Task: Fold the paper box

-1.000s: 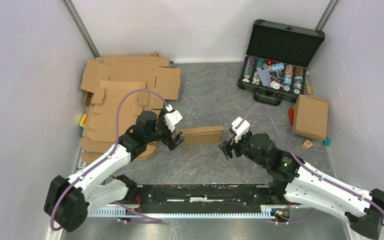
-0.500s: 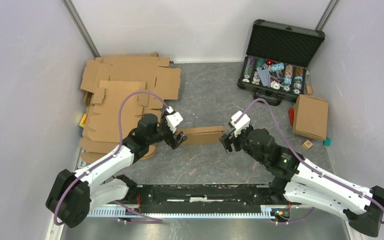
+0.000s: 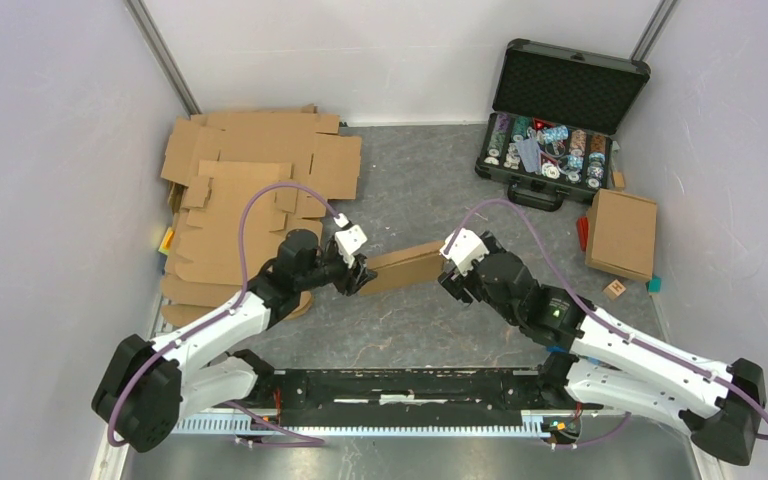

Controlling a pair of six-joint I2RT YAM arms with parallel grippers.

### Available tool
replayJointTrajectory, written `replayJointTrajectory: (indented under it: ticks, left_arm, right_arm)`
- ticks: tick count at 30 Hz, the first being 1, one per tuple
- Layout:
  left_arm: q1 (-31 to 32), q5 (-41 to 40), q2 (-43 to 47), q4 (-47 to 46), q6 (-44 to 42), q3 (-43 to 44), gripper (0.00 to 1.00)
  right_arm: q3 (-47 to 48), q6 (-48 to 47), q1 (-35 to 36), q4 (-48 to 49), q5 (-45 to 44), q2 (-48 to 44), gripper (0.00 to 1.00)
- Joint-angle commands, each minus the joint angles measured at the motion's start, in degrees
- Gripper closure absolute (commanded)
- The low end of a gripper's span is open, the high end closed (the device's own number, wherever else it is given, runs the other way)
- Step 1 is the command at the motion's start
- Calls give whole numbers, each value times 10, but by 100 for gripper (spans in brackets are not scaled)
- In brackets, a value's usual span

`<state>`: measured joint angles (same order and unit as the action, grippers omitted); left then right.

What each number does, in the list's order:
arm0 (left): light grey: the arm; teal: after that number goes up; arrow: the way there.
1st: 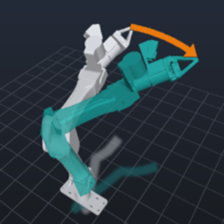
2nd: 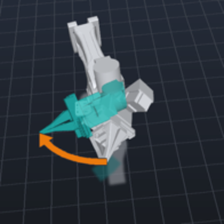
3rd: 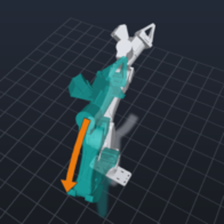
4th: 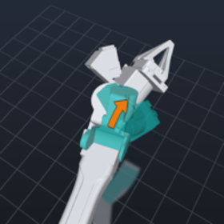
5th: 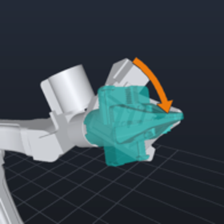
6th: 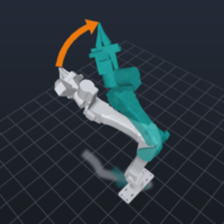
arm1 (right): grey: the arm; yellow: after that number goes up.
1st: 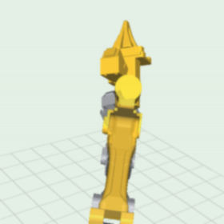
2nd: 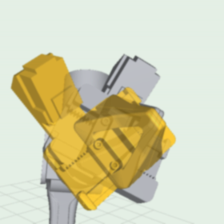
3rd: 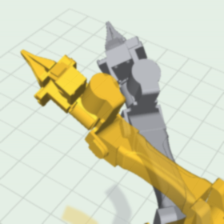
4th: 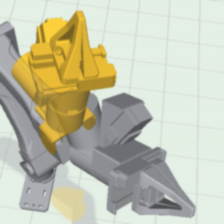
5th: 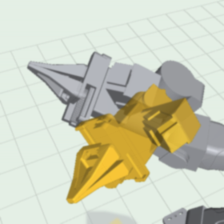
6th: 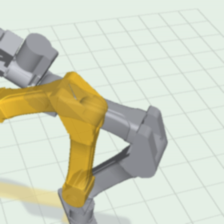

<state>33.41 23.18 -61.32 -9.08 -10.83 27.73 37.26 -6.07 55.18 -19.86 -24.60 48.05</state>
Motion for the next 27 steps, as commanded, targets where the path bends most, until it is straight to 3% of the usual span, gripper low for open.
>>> replayJointTrajectory:
  ticks: [1, 9, 17, 20, 24, 27]
  left_arm:
    - [5, 17, -1, -22, 22, 0, 48]
    - [32, 7, 22, -21, 58, -3, 57]
    - [75, -17, 83, -1, 150, -21, 67]
    - [89, -59, 112, 22, 155, -37, 68]
    - [96, -95, 139, 44, 144, -59, 69]
    - [105, -91, 149, 52, 144, -61, 69]
  right_arm:
    - [-10, -42, -16, 19, 2, -17, 17]
    - [-58, -116, -27, 99, -3, -23, 23]
    - [-93, -56, -28, 159, 36, -37, 29]
    - [-89, -44, -28, 129, 52, -68, 33]
    - [-91, -92, -28, 79, 32, -90, 39]
    - [-78, -131, -28, 38, 10, -77, 27]
